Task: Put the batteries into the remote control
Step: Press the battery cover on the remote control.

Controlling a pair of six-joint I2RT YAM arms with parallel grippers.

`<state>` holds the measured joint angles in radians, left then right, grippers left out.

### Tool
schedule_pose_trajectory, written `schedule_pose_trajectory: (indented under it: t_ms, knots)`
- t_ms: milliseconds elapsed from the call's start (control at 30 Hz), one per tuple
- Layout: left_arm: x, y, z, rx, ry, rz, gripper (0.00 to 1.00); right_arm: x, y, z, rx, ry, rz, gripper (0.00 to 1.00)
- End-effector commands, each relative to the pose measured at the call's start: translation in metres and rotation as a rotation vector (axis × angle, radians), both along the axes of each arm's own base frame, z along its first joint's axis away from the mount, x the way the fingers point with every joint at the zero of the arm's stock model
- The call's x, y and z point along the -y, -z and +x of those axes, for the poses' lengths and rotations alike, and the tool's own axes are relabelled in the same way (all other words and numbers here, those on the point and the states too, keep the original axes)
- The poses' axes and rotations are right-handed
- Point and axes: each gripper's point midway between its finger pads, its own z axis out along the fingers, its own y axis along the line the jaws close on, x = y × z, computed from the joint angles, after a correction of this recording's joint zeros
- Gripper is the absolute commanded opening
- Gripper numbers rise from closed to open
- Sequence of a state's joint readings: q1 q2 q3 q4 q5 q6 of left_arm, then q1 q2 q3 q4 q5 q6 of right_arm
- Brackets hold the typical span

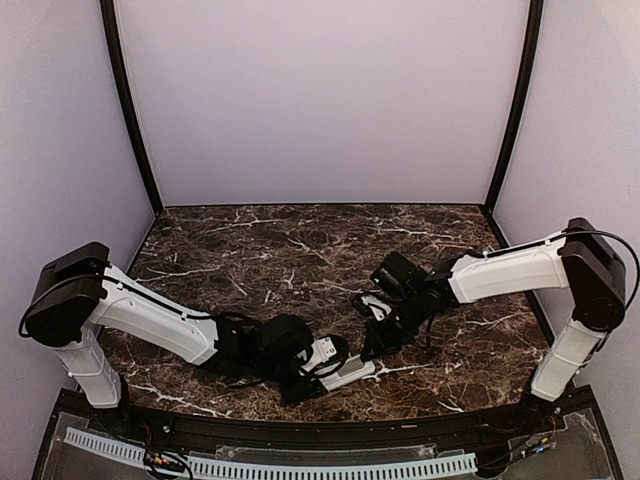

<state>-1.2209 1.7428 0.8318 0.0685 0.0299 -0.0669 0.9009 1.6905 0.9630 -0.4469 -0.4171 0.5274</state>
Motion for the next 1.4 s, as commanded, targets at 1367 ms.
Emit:
schedule_pose_trajectory:
  t_ms: [1367]
  knots:
    - [-0.034, 0.041, -0.010, -0.048, 0.007, 0.183, 0.29, -0.024, -0.041, -0.007, 0.171, -0.054, 0.025, 0.04]
